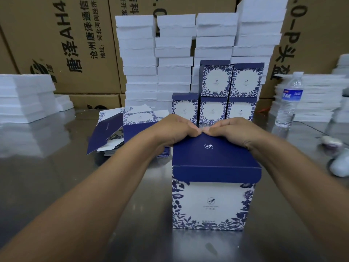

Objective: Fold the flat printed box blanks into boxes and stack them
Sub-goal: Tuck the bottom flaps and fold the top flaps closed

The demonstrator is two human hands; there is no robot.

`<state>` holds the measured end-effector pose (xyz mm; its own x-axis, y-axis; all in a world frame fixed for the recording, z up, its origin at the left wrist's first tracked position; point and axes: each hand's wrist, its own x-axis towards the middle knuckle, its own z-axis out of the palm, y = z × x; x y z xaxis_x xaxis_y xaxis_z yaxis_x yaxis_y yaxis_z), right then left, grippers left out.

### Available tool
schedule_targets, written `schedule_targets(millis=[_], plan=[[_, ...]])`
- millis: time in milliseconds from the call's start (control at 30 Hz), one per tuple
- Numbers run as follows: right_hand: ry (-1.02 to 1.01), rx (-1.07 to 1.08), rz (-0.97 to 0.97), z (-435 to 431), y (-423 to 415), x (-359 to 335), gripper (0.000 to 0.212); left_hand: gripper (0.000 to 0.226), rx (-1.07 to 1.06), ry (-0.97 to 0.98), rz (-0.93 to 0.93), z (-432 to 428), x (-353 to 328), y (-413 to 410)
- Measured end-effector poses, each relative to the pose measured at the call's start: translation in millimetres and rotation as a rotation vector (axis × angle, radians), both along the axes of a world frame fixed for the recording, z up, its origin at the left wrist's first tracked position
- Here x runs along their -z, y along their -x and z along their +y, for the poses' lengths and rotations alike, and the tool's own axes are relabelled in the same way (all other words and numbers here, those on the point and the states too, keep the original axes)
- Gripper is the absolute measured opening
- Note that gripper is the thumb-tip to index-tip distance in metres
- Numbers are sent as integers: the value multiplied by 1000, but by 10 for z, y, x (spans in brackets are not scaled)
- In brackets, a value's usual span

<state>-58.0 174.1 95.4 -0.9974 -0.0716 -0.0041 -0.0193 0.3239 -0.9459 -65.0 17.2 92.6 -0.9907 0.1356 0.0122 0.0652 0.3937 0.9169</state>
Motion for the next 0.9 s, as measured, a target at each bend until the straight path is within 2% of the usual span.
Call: schedule_targets(millis=[367,533,600,733,833,900], plan=[[21,1,-38,5,-46,-7,13,17,-67,4,-7,-117,47,-50],[21,18,-55,-14,-58,-1,14,42,-78,-39,29,-144,110,-79],[20,41,-53,1,-70,3,18,45,-75,-59,27,-143,126,-86],[49,111,-42,56,-76,16,26,21,-87,-150,15,-137,175,-91],[48,126,-40,49,-70,5,27,34,-155,-263,33,-128,308,-144],[43,134,-46,42,-69,6,29,33,-200,-342,78,-110,389,-181]])
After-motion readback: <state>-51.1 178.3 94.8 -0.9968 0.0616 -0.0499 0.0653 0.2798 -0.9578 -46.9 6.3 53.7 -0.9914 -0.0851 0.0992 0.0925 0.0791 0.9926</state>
